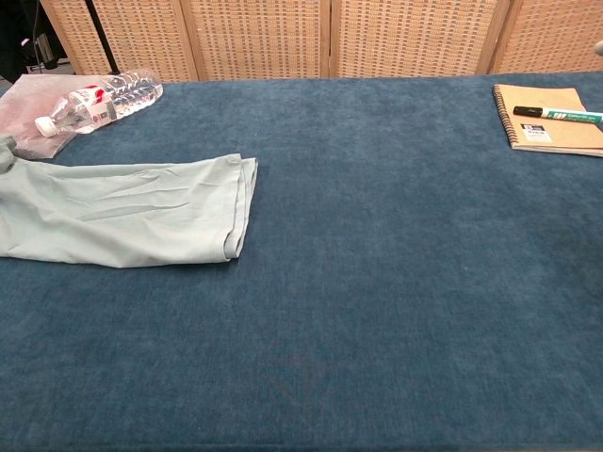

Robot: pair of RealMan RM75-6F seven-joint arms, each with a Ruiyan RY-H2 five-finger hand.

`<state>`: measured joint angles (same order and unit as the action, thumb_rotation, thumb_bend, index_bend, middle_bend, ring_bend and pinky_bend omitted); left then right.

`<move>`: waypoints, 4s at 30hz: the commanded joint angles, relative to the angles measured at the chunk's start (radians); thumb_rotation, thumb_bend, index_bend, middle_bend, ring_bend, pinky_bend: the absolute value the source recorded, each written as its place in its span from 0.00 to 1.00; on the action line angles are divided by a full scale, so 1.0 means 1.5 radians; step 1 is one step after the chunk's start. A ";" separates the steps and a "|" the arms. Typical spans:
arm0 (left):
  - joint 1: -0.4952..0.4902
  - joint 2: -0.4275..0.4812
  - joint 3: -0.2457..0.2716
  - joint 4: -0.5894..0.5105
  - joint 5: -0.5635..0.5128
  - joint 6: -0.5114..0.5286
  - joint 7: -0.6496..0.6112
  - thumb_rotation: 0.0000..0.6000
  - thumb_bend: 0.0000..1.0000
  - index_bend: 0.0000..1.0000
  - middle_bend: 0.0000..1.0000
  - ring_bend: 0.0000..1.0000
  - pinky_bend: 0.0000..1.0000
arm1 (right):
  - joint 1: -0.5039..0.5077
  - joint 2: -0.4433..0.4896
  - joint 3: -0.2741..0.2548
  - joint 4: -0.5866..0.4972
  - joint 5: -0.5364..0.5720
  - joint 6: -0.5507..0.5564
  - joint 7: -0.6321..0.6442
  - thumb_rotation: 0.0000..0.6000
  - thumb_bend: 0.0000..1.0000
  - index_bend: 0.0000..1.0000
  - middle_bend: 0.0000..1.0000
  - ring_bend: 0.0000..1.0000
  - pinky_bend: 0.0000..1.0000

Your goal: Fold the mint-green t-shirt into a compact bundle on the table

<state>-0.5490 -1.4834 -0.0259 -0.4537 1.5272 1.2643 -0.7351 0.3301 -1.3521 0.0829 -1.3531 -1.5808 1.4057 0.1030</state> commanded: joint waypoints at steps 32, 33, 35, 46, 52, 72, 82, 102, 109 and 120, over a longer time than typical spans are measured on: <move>-0.161 -0.114 0.013 -0.284 0.093 -0.093 0.506 1.00 0.83 0.77 0.00 0.00 0.00 | -0.004 0.014 0.000 -0.011 -0.002 0.006 0.023 1.00 0.00 0.00 0.00 0.00 0.02; -0.163 -0.119 0.015 -0.280 0.095 -0.096 0.507 1.00 0.83 0.77 0.00 0.00 0.00 | -0.004 0.014 0.000 -0.011 -0.002 0.005 0.023 1.00 0.00 0.00 0.00 0.00 0.02; -0.166 -0.131 0.016 -0.268 0.095 -0.100 0.511 1.00 0.83 0.77 0.00 0.00 0.00 | -0.003 0.014 0.000 -0.011 -0.001 0.004 0.023 1.00 0.00 0.00 0.00 0.00 0.02; -0.187 -0.198 0.010 -0.202 0.082 -0.129 0.528 1.00 0.80 0.77 0.00 0.00 0.00 | -0.004 0.016 0.002 -0.011 0.001 0.004 0.027 1.00 0.00 0.00 0.00 0.00 0.02; -0.197 -0.223 0.011 -0.175 0.086 -0.129 0.544 1.00 0.79 0.77 0.00 0.00 0.00 | -0.004 0.016 0.003 -0.009 0.002 0.003 0.031 1.00 0.00 0.00 0.00 0.00 0.02; -0.191 -0.255 -0.024 -0.181 0.048 -0.083 0.504 1.00 0.00 0.00 0.00 0.00 0.00 | -0.004 0.018 0.003 -0.010 0.003 0.003 0.032 1.00 0.00 0.00 0.00 0.00 0.02; -0.173 -0.178 -0.012 -0.312 0.059 -0.056 0.465 1.00 0.00 0.00 0.00 0.00 0.00 | -0.006 0.019 0.001 -0.012 -0.001 0.006 0.030 1.00 0.00 0.00 0.00 0.00 0.02; -0.121 -0.081 0.021 -0.355 0.053 -0.057 0.449 1.00 0.05 0.04 0.00 0.00 0.00 | -0.005 0.017 -0.004 -0.014 -0.009 0.007 0.024 1.00 0.00 0.00 0.00 0.00 0.02; -0.136 -0.147 0.008 -0.282 0.044 -0.085 0.457 1.00 0.05 0.04 0.00 0.00 0.00 | -0.006 0.017 -0.003 -0.010 -0.006 0.005 0.026 1.00 0.00 0.00 0.00 0.00 0.02; -0.151 -0.200 0.005 -0.244 0.045 -0.105 0.461 1.00 0.05 0.04 0.00 0.00 0.00 | -0.006 0.017 -0.003 -0.009 -0.006 0.005 0.030 1.00 0.00 0.00 0.00 0.00 0.02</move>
<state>-0.7718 -1.7778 -0.0193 -0.8224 1.5923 1.1100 -0.0451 0.3212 -1.3272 0.0782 -1.3661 -1.5892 1.4135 0.1472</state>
